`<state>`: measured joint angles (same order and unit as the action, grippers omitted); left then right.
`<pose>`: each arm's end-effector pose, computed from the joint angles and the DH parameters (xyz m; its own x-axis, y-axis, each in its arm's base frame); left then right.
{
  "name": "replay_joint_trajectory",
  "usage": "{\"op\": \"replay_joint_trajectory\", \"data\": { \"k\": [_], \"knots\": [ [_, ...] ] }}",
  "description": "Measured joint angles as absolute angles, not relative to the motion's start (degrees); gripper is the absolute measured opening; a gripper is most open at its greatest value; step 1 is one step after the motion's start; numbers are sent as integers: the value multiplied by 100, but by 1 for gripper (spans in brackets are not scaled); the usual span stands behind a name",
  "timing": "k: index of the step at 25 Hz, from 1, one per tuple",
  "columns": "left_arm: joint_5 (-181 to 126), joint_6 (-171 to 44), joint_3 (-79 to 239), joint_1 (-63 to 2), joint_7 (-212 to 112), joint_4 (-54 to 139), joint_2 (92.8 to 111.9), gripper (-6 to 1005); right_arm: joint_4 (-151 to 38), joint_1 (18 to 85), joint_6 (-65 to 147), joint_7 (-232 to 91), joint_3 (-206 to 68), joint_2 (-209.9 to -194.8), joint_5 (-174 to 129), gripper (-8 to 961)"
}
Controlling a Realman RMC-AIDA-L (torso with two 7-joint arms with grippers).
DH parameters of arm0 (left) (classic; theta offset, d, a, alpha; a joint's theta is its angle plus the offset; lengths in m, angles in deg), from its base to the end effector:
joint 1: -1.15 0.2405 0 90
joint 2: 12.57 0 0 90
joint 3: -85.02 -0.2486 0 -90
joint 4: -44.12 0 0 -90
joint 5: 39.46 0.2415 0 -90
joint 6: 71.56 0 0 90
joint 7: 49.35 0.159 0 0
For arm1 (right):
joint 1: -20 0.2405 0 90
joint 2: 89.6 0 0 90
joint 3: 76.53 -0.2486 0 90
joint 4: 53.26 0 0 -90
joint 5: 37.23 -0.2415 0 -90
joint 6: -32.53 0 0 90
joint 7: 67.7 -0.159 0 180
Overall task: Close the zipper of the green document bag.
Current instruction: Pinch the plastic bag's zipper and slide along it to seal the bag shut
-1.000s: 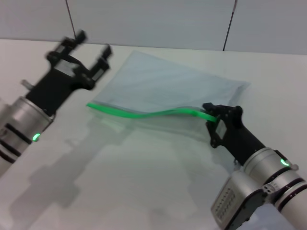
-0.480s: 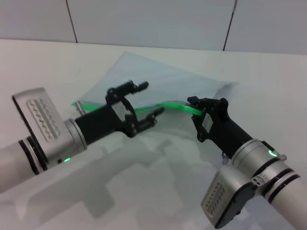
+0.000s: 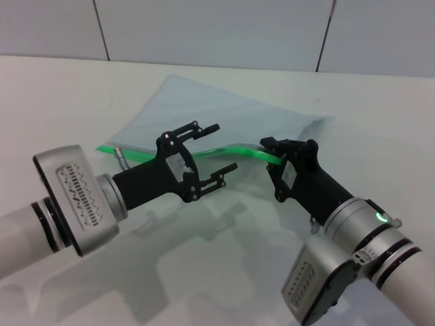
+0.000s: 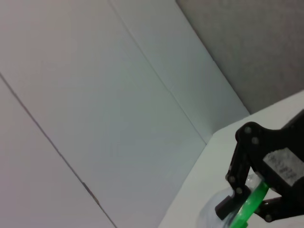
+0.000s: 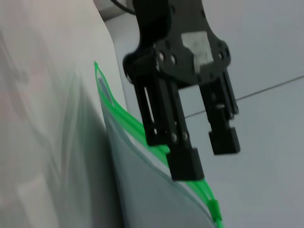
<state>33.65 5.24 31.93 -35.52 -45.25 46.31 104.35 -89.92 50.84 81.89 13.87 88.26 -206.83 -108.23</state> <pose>-0.2725 0.3480 -0.0857 0.8580 -0.4254 0.2879 -0.0949 -0.6821 -0.7250 0.2165 0.3301 -0.1664 0.7819 0.5108 0.3574 0.5485 -0.2913 -0.7838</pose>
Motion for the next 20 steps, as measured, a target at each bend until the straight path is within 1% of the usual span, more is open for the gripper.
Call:
{"op": "replay_joint_trajectory", "data": {
  "k": [20],
  "knots": [
    [3441, 436, 3176, -3767, -3096, 4764, 10462, 609, -9059, 5121, 8192, 1429, 8826, -20684, -10570, 46]
  ]
}}
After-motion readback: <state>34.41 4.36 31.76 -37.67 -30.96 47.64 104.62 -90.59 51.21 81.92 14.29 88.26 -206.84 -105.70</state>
